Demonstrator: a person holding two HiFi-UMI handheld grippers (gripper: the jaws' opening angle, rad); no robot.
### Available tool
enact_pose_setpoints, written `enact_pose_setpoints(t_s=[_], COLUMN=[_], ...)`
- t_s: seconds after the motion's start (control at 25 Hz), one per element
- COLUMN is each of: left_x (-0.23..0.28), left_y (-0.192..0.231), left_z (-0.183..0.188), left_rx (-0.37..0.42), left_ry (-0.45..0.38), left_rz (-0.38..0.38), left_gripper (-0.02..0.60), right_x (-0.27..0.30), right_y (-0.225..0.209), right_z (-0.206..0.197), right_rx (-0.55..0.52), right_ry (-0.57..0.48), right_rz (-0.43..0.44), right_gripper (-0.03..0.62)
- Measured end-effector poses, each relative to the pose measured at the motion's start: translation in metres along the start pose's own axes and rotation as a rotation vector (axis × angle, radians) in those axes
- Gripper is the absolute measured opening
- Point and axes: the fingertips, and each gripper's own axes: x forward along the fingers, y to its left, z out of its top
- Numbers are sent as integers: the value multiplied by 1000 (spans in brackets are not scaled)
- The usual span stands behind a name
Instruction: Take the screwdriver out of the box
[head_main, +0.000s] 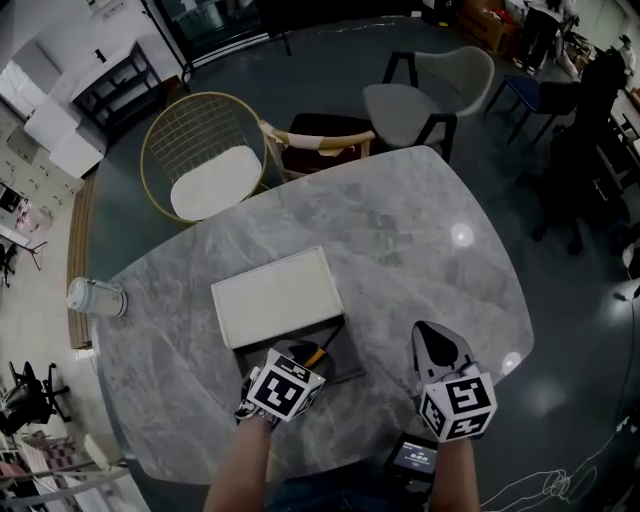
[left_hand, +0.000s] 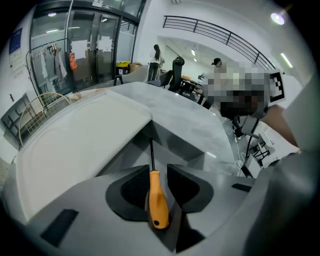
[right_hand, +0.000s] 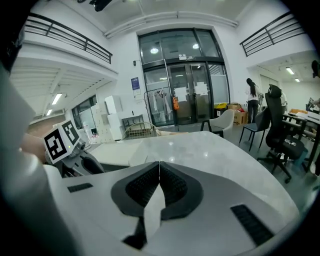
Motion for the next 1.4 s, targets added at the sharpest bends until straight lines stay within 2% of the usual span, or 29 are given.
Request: enact_pose_setpoints(t_s=[0.32, 0.44, 0.6, 0.88, 1.4], left_x=[24, 26, 27, 24, -13], left_y=[9, 8, 8, 12, 3], left_z=[-12, -13, -13, -14, -4], left_rx=[70, 53, 49, -45, -24], left_ry=[181, 200, 212, 194, 95], left_rz=[51, 59, 111, 115, 110], left_gripper=[101, 101, 96, 86, 84], right_x=[11, 10, 11, 12, -16], right_y=[-14, -19, -22, -19, -4], right_z=[-14, -19, -20, -2, 27], right_rx=[46, 52, 62, 42, 24], right_ry=[20, 33, 33, -2, -83], right_rz=[8, 5, 6, 23, -5], right_gripper=[25, 25, 26, 26, 26])
